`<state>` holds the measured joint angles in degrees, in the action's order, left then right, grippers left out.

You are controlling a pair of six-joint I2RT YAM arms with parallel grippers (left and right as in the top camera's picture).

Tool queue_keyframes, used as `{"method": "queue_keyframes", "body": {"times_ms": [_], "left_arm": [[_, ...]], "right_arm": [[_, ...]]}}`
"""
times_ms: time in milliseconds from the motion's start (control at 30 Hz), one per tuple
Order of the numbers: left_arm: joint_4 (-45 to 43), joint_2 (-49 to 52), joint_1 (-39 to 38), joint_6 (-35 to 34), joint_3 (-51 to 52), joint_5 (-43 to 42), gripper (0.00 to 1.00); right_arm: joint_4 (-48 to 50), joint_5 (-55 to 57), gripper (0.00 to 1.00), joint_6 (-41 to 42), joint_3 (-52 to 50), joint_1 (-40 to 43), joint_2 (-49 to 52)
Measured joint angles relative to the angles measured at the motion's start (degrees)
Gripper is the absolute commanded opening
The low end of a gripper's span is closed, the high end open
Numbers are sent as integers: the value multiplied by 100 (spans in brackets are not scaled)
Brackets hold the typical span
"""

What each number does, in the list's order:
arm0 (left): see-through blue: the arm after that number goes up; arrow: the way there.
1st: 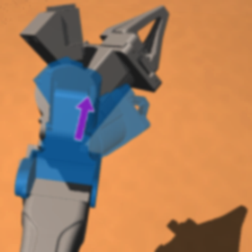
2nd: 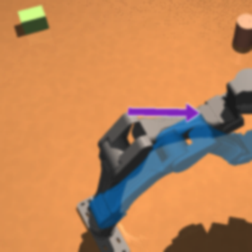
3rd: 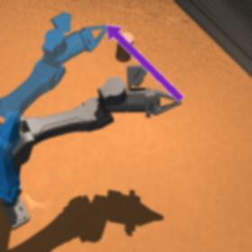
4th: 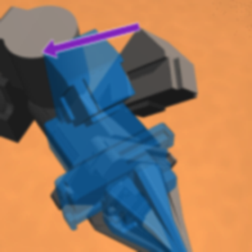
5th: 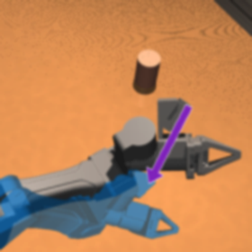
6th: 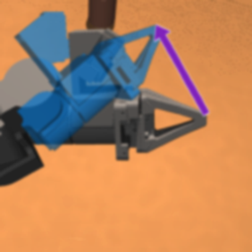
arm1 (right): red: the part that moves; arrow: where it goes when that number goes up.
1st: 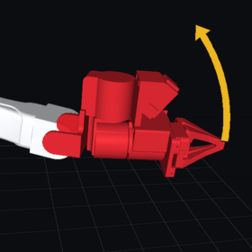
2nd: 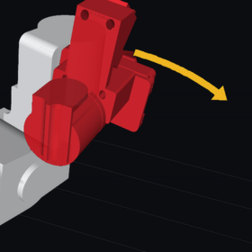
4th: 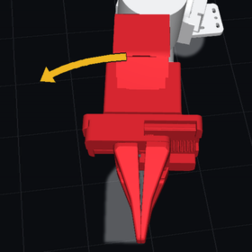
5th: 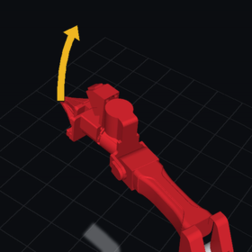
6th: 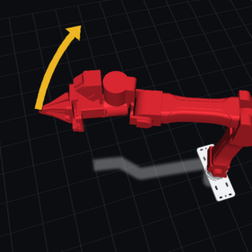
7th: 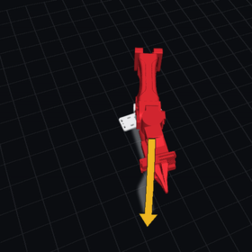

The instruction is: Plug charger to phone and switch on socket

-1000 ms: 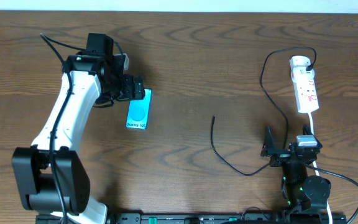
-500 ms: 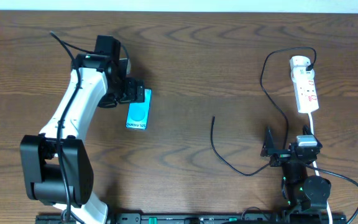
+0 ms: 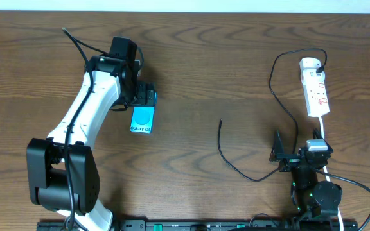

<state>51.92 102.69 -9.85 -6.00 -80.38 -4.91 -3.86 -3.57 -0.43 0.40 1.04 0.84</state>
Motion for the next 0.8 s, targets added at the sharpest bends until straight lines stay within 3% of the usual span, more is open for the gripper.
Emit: {"method": "queue_keyframes", "body": {"times_ms": [800], "left_arm": [[-444,935,-2,-20,0,79,98]], "right_arm": [[2,0,99,0,0,0,0]]}}
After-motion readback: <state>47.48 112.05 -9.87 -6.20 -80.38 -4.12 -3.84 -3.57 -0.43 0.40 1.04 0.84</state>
